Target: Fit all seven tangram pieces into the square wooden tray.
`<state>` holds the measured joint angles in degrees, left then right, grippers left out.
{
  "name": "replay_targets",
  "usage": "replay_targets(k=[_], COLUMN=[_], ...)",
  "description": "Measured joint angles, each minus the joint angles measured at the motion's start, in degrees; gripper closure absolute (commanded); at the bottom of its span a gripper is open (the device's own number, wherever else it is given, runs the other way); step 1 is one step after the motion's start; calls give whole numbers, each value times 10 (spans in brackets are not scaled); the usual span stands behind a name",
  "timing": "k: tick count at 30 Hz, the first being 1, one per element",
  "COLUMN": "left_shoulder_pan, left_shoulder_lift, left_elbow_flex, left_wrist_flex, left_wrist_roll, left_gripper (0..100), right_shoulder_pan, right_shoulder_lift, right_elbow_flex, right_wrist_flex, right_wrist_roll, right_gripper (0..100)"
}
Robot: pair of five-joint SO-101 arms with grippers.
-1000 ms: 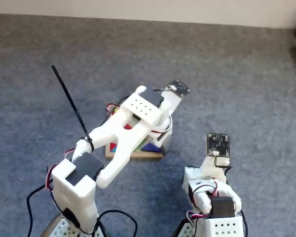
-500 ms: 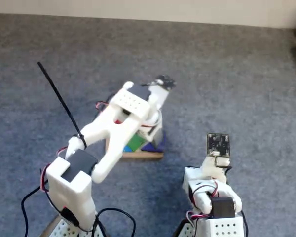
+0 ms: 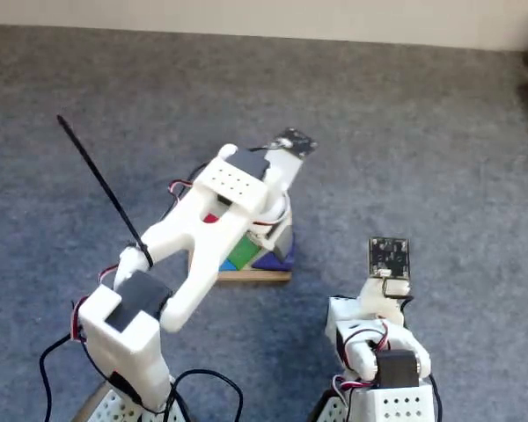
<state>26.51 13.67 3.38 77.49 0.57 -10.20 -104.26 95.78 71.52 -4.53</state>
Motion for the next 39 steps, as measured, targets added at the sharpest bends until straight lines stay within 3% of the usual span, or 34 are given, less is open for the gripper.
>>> replay_targets(k=[11,18,26,39], left_shoulder_pan=[19,-24,-22,-22], left_shoulder_lift=[80,84,83,-66], left_elbow_flex=[-2,-6,-6,97], left_wrist_flex=[-31,-33,-25,-44], left_wrist_roll=[0,1,0,0], left_gripper=[720,720,720,720], right_shoulder_pan=[0,0,0,0], right_shoulder_lift=[0,0,0,0], right_elbow_flex=[0,0,0,0], right_wrist_flex=[0,0,0,0], right_wrist_roll=[0,0,0,0], right_gripper=[994,994,994,994])
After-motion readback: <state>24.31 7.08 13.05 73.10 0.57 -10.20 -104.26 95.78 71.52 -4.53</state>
